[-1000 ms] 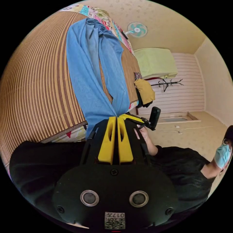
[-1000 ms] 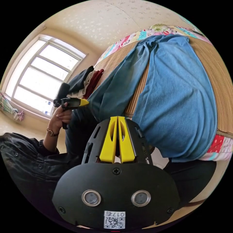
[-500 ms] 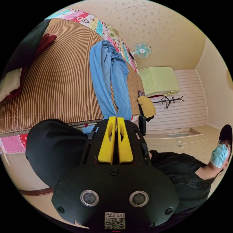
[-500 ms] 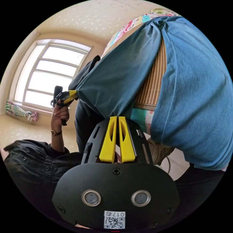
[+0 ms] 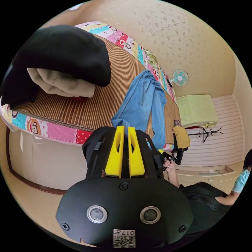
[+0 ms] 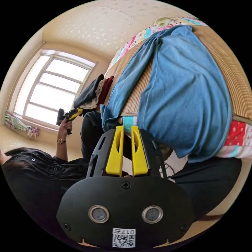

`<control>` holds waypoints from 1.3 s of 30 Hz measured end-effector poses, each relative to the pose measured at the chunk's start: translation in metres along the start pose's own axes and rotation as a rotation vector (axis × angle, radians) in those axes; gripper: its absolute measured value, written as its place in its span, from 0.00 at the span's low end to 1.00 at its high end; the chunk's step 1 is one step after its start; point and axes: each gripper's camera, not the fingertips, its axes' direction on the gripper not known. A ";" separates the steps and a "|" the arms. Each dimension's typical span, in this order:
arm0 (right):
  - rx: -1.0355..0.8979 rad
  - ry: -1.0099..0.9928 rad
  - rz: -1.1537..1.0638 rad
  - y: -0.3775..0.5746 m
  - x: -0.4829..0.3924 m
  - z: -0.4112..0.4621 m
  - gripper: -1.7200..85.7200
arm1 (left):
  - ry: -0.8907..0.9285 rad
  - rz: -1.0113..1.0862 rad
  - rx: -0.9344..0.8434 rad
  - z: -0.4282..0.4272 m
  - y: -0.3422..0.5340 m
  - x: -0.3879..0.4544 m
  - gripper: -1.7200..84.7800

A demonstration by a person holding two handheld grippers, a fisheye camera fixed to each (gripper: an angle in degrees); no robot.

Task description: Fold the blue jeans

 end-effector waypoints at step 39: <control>-0.397 0.072 -0.239 -0.010 -0.146 0.273 0.13 | -0.316 0.225 -0.262 0.238 0.013 -0.016 0.09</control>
